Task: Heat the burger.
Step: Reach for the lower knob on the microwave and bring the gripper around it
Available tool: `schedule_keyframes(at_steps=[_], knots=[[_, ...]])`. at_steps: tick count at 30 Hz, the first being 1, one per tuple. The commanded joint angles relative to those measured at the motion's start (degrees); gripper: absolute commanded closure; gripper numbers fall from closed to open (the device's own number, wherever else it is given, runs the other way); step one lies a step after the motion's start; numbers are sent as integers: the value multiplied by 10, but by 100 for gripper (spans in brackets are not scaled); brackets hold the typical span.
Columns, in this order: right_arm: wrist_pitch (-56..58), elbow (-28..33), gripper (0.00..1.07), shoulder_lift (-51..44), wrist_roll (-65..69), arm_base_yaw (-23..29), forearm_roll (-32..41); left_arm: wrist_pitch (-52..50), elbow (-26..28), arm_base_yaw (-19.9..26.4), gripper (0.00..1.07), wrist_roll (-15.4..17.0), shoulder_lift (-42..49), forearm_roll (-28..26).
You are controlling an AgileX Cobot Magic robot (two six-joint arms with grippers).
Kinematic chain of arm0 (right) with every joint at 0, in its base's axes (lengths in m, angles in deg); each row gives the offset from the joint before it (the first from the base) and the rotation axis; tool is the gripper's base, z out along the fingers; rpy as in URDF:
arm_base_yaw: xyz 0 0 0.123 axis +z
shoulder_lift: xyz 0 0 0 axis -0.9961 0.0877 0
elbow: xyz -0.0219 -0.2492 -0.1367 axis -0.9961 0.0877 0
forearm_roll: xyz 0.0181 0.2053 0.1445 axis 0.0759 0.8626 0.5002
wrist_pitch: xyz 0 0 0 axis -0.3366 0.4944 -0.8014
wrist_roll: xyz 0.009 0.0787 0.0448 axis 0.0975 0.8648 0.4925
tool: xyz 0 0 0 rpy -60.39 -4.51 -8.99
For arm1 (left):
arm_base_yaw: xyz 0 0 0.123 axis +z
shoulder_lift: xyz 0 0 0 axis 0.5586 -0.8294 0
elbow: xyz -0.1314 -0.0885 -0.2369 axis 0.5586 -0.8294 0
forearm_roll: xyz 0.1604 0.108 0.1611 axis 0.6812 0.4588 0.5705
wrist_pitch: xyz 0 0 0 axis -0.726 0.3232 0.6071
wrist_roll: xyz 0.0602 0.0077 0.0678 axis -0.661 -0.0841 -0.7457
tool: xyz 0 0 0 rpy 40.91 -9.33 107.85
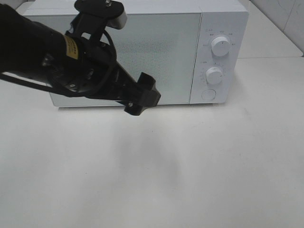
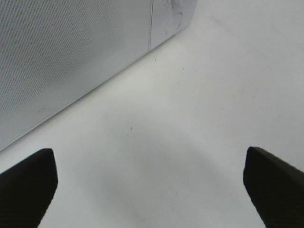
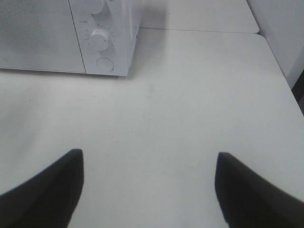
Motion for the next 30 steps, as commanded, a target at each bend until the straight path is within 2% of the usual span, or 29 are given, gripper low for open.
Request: schedule_keyframes(at_steps=[1, 6, 7, 8, 9, 11, 12, 13, 15, 16, 17, 19, 20, 21, 22, 23, 28, 30], knots=[[-5, 1, 34, -15, 5, -3, 0, 118, -3, -1, 6, 1, 52, 31], [-5, 1, 34, -15, 5, -3, 0, 207, -3, 7, 6, 11, 87, 32], [-5, 1, 34, -15, 5, -3, 0, 248, -3, 25, 6, 28, 100, 17], [-5, 1, 34, -15, 5, -3, 0, 248, -3, 25, 6, 28, 100, 17], [-5, 1, 34, -15, 5, -3, 0, 294, -3, 54, 6, 33, 113, 2], [-5, 1, 34, -15, 5, -3, 0, 315, -3, 67, 6, 32, 120, -1], [-5, 1, 34, -15, 5, -3, 0, 350, -3, 99, 6, 32, 135, -1], [-5, 1, 34, -15, 5, -3, 0, 350, -3, 99, 6, 32, 135, -1], [-5, 1, 34, -15, 5, -3, 0, 393, -3, 158, 6, 33, 161, 0], [-5, 1, 34, -15, 5, -3, 0, 393, -3, 158, 6, 33, 161, 0], [-5, 1, 34, -15, 5, -3, 0, 418, -3, 202, 6, 33, 180, 1], [-5, 1, 34, -15, 5, -3, 0, 427, -3, 220, 6, 33, 190, 1], [-5, 1, 34, -15, 5, -3, 0, 443, -5, 261, 6, 32, 209, 2], [-5, 1, 34, -15, 5, -3, 0, 449, -9, 281, 6, 32, 221, 4], [-5, 1, 34, -15, 5, -3, 0, 449, -9, 281, 6, 32, 221, 4], [-5, 1, 34, -15, 5, -3, 0, 461, -18, 316, 6, 32, 243, 8], [-5, 1, 34, -15, 5, -3, 0, 482, -53, 345, 6, 32, 298, 30], [-5, 1, 34, -15, 5, -3, 0, 480, -95, 345, 6, 36, 344, 35]])
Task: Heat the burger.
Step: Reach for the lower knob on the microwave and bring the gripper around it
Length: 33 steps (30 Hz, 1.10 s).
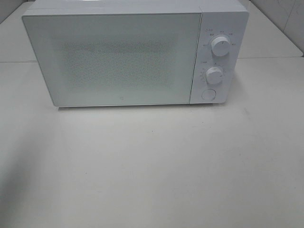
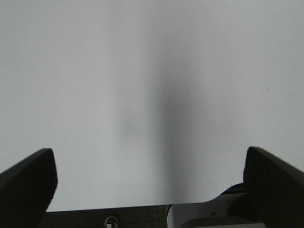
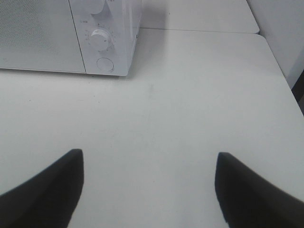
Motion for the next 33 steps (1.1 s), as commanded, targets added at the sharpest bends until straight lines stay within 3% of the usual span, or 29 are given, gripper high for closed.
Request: schedule_keyframes(at_steps=[1, 7, 9, 13, 22, 26, 33], knots=[[-5, 1, 34, -15, 5, -3, 1, 6, -32, 3, 6, 6, 36, 2], [-5, 1, 34, -15, 5, -3, 1, -9, -111, 3, 6, 4, 151, 2], [-5, 1, 34, -15, 5, -3, 1, -24, -155, 3, 6, 3, 230, 2], [-5, 1, 34, -15, 5, -3, 1, -32, -188, 3, 6, 2, 291, 1], [-5, 1, 34, -15, 5, -3, 1, -7, -199, 3, 6, -14, 371, -1], [-5, 1, 34, -15, 5, -3, 1, -9, -199, 3, 6, -60, 376, -7], [-5, 1, 34, -15, 5, -3, 1, -11, -199, 3, 6, -71, 376, -46]])
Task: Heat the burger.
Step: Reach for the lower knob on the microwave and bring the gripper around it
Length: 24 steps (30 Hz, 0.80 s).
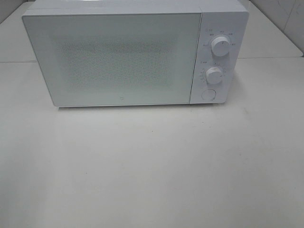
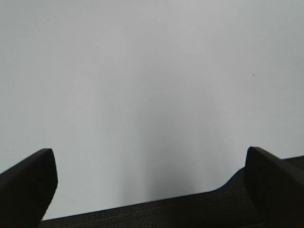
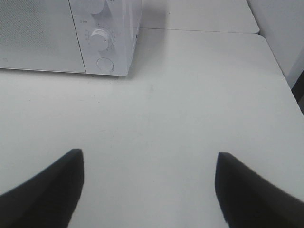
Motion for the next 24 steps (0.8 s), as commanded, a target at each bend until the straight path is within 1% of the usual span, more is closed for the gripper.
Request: schedule_keyframes(at_steps=[1, 4, 5, 6, 7, 8, 9, 10, 11, 12, 13, 14, 15, 16, 17, 19, 24], knots=[[-5, 1, 34, -15, 5, -3, 1, -2, -1, 2, 6, -4, 3, -29], [-5, 1, 34, -15, 5, -3, 1, -3, -1, 6, 6, -5, 7, -36], [-5, 1, 34, -15, 5, -3, 1, -3, -1, 25, 6, -5, 22, -37], [-5, 1, 34, -15, 5, -3, 1, -3, -1, 25, 6, -5, 22, -37], [-5, 1, 34, -15, 5, -3, 1, -3, -1, 35, 6, -5, 32, -37], [-5, 1, 34, -15, 5, -3, 1, -3, -1, 66, 6, -5, 61, -37], [-5, 1, 34, -15, 5, -3, 1, -3, -1, 66, 6, -5, 61, -37], [-5, 1, 34, -15, 5, -3, 1, -3, -1, 83, 6, -5, 80, -37], [-5, 1, 34, -15, 5, -3, 1, -3, -1, 109, 6, -5, 119, -37], [-5, 1, 34, -15, 5, -3, 1, -3, -1, 109, 6, -5, 119, -37], [-5, 1, 34, -15, 5, -3, 1, -3, -1, 129, 6, -5, 152, -37], [-5, 1, 34, -15, 5, -3, 1, -3, -1, 136, 6, -5, 170, -37], [-5, 1, 34, -15, 5, -3, 1, -3, -1, 136, 6, -5, 170, -37], [-5, 1, 34, -15, 5, -3, 1, -4, -1, 143, 6, -5, 197, -37], [-5, 1, 34, -15, 5, -3, 1, -4, -1, 143, 6, -5, 197, -37], [-5, 1, 34, -15, 5, -3, 1, -4, -1, 143, 6, -5, 226, -38], [-5, 1, 34, -15, 5, -3, 1, -5, -1, 143, 6, -5, 222, -39]])
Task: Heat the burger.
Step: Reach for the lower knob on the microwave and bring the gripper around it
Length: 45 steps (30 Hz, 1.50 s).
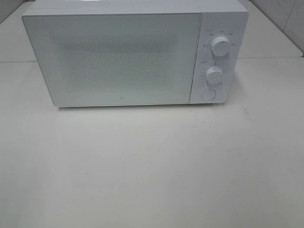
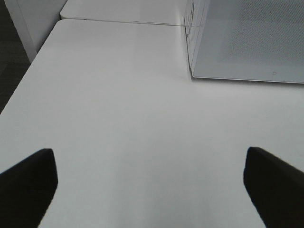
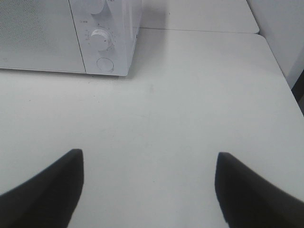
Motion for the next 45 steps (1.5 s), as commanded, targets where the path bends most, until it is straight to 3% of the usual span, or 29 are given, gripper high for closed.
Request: schedule_keyframes(at_steps=[1, 45], knots=[[-5, 1, 34, -15, 5, -3, 1, -4, -1, 2, 6, -1, 11, -5], [-5, 1, 34, -15, 5, -3, 1, -4, -1, 2, 6, -1, 9, -5]])
